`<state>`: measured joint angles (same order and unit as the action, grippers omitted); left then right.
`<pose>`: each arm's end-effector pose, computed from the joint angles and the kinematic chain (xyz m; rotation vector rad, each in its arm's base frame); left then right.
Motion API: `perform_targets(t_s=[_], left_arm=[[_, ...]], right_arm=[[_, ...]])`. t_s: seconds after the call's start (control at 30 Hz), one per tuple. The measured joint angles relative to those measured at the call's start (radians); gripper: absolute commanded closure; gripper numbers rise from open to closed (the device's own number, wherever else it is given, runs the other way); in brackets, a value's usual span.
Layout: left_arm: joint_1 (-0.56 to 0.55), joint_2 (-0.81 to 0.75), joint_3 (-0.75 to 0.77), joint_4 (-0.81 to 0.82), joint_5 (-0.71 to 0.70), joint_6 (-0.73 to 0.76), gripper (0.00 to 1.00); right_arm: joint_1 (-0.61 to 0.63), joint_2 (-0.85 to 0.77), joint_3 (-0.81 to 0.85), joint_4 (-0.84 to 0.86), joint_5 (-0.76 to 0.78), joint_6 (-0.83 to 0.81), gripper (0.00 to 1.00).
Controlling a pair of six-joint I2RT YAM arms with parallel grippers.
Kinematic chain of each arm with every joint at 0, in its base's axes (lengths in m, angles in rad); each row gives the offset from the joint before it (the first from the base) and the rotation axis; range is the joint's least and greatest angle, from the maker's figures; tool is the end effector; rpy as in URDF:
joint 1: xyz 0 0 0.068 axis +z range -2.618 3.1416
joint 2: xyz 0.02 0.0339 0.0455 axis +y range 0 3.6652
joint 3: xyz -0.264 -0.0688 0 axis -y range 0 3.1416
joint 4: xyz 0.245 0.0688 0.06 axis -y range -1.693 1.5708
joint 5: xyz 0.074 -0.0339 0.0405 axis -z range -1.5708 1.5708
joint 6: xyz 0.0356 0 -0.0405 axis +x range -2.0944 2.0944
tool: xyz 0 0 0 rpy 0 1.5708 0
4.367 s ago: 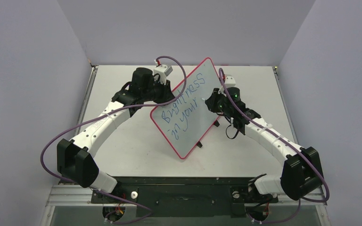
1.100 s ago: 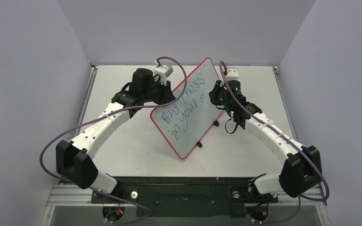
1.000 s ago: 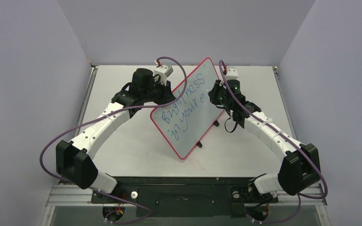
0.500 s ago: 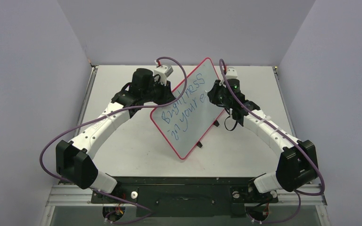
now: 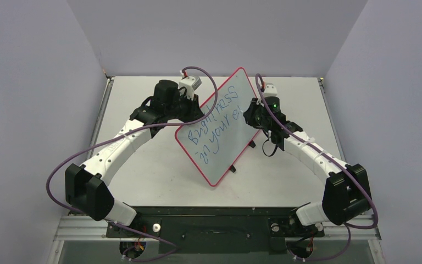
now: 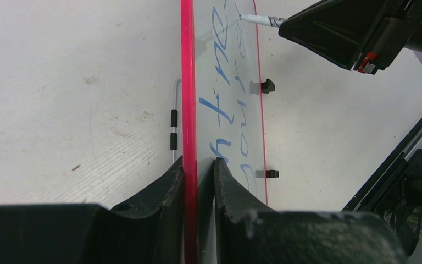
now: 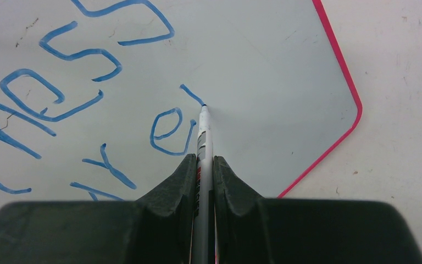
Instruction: Write a sentence on the whiteboard
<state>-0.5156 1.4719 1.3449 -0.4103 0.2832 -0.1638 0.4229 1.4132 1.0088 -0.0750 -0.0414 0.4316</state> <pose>0.2887 -0.1751 0.3493 0.5495 2.0933 -0.6984 0.2954 0.1346 0.2825 -0.0173 2.0990 0.5676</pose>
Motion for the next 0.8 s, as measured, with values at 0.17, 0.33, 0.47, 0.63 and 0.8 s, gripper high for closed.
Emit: perform_targets(t_s=[0.17,0.33,0.47,0.63,0.8], left_arm=[[0.000,0.000,0.000,0.000,0.000,0.000,1.00],[0.000,0.000,0.000,0.000,0.000,0.000,1.00],[0.000,0.000,0.000,0.000,0.000,0.000,1.00],[0.000,-0.001,0.000,0.001,0.000,0.000,1.00],[0.000,-0.002,0.000,0.000,0.000,0.000,1.00]], right_arm=[[-0.002,-0.003,-0.009,0.000,0.002,0.000,1.00],[-0.003,-0.003,-0.009,-0.001,0.009,0.000,1.00],[-0.004,0.002,0.003,-0.009,0.013,0.000,1.00],[-0.011,0.021,0.038,-0.009,0.016,0.000,1.00],[-0.019,0.043,0.071,-0.009,0.023,0.000,1.00]])
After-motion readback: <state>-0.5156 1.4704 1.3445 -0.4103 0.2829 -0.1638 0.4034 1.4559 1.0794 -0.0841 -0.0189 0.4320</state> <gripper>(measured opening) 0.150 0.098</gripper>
